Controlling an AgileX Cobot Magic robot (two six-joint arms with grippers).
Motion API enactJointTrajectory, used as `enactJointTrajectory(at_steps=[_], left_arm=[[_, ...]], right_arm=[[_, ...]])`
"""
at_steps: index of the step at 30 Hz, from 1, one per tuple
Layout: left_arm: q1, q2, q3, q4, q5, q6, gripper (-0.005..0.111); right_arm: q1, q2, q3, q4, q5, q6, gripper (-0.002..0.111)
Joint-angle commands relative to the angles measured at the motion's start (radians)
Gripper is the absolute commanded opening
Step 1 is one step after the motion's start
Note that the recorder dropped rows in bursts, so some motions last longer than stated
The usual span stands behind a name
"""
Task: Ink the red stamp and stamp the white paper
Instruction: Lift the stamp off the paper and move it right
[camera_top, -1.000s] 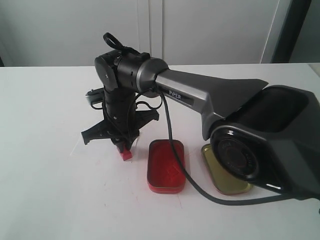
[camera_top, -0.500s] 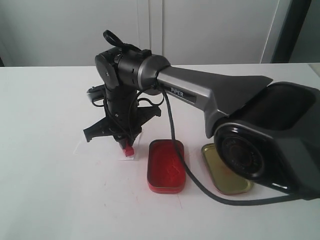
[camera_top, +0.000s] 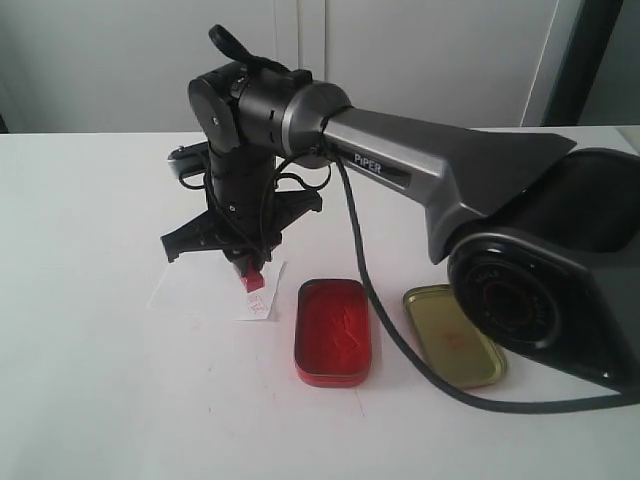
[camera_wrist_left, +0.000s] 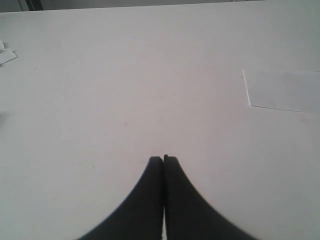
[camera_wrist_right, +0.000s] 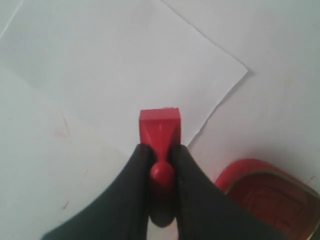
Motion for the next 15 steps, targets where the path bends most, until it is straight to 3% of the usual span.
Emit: enactJointTrajectory(at_steps=[1,15], left_arm=[[0.001,-0.005,0.004,-0.004,-0.004,0.000,0.000],[0.001,-0.005,0.004,-0.004,-0.004,0.000,0.000]], right_arm=[[-0.001,-0.037,0.004,-0.008,0.001,-0.018,0.000],[-0.001,-0.055,0.004,-0.010,0.001,-0.018,0.000]])
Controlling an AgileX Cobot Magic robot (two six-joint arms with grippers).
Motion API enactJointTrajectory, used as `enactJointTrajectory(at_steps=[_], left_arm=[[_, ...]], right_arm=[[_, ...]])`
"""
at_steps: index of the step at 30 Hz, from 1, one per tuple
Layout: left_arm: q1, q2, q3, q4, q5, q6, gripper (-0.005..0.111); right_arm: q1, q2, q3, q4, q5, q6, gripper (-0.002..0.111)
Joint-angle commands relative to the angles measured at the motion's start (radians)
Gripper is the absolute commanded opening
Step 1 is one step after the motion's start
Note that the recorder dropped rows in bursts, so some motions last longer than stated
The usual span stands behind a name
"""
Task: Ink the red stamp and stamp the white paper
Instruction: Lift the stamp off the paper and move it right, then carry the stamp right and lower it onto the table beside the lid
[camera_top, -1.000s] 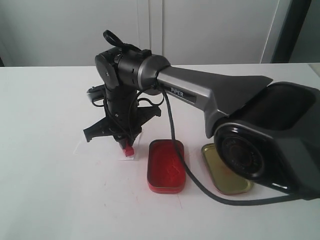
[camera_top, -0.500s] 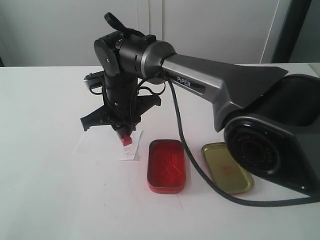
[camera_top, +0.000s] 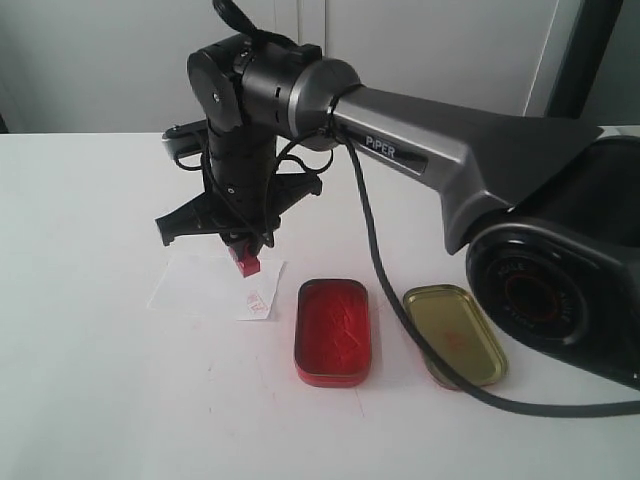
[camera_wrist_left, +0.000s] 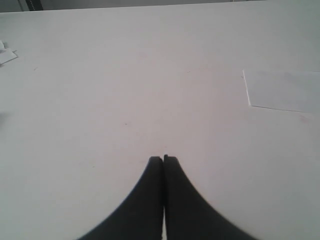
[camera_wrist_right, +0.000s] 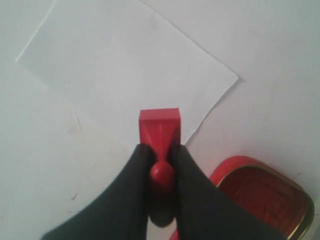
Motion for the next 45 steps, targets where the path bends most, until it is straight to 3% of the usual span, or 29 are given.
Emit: enactJointTrajectory(at_steps=[1,20,33,45], left_arm=[[0.001,-0.005,0.004,-0.004,-0.004,0.000,0.000],[0.001,-0.005,0.004,-0.004,-0.004,0.000,0.000],[0.001,-0.005,0.004,-0.004,-0.004,0.000,0.000],[0.001,-0.005,0.004,-0.004,-0.004,0.000,0.000]], right_arm=[[-0.004,-0.013,0.004,-0.010,0.001,-0.008,0.000],[-0.088,-0.088,0.077,0.108,0.001,-0.075,0.000],[-0.152,-0.312,0.391,0.129,-0.155,-0.145,0.000],[-0.313,-0.481,0.680,0.304,-0.295,-0.284,0.000]])
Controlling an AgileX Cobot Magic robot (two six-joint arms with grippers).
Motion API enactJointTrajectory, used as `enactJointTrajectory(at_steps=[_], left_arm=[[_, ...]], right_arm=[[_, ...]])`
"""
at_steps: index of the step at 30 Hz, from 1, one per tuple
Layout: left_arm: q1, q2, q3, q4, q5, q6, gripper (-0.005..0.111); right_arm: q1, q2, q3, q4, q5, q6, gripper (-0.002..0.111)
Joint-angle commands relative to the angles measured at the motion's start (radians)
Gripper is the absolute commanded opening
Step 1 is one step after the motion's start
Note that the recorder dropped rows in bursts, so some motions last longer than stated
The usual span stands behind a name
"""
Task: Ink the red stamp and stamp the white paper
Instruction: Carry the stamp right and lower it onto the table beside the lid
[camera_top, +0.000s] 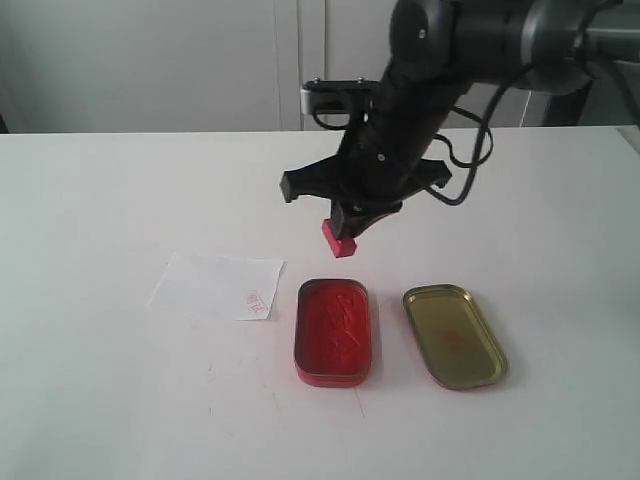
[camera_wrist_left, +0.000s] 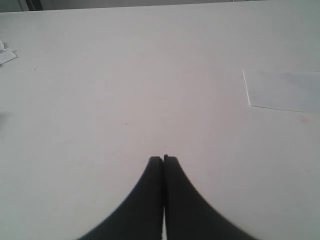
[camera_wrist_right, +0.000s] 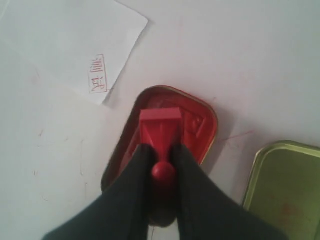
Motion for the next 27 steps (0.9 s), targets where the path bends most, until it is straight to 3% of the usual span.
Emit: enactJointTrajectory(at_steps=[1,13,16,23,27], left_arm=[[0.001,-0.005,0.004,-0.004,-0.004,0.000,0.000],[0.001,-0.005,0.004,-0.004,-0.004,0.000,0.000],[0.001,-0.005,0.004,-0.004,-0.004,0.000,0.000],[0.001,-0.005,0.004,-0.004,-0.004,0.000,0.000],[0.001,-0.005,0.004,-0.004,-0.004,0.000,0.000]], right_arm=[[-0.061,-0.063,0.095,0.053,-0.058,-0.061,0.000],[-0.291,-0.092,0.300,0.463,-0.159,-0.392,0.000],[-0.317,-0.072,0.308,0.507,-0.180,-0.427,0.000],[-0.334,0.084,0.308,0.941,-0.219,-0.704,0.000],[-0.334,0.151,0.308,1.033,-0.246,-0.764,0.000]])
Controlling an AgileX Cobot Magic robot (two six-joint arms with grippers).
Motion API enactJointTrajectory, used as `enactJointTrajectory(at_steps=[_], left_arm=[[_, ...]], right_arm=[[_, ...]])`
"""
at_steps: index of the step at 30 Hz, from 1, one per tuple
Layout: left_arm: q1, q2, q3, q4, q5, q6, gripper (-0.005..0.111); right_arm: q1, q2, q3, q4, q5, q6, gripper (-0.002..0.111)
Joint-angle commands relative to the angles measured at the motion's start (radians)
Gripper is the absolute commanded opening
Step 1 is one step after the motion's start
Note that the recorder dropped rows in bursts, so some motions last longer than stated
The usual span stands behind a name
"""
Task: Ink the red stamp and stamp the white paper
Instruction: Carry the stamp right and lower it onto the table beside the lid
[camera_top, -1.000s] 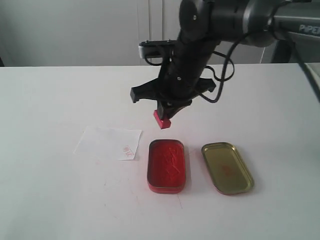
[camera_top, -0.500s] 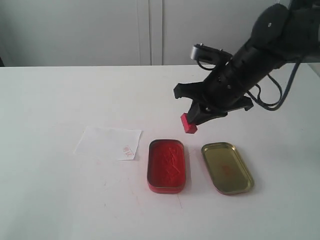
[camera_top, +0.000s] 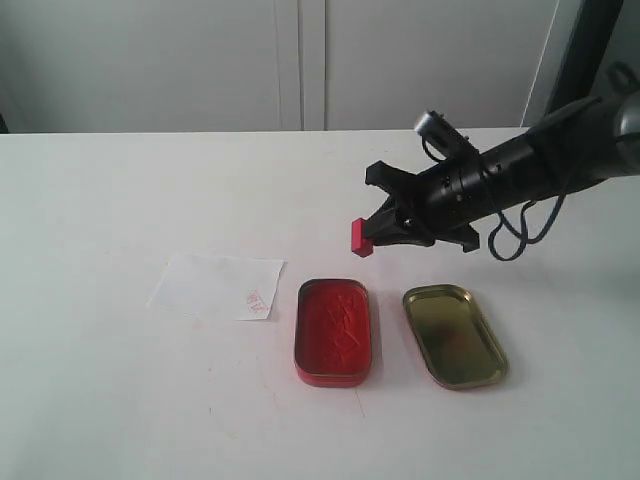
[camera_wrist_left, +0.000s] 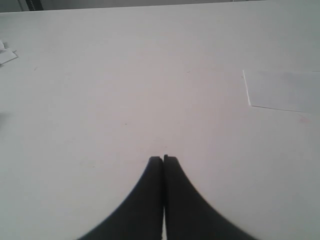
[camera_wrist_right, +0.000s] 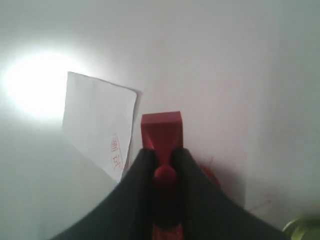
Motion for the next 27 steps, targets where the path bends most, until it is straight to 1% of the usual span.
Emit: enactJointTrajectory(at_steps=[1,5,11,27], left_arm=[[0.001,-0.005,0.004,-0.004,-0.004,0.000,0.000],[0.001,-0.005,0.004,-0.004,-0.004,0.000,0.000],[0.001,-0.005,0.004,-0.004,-0.004,0.000,0.000],[0.001,-0.005,0.004,-0.004,-0.004,0.000,0.000]], right_arm=[[-0.008,0.056,0.005,0.103,-0.040,-0.074,0.000],[-0.008,0.096,0.005,0.113,-0.083,-0.079,0.000],[-0.008,0.097,0.005,0.113,-0.128,-0.080,0.000],[-0.008,0.099,0.005,0.106,-0.150,-0.061,0.000]])
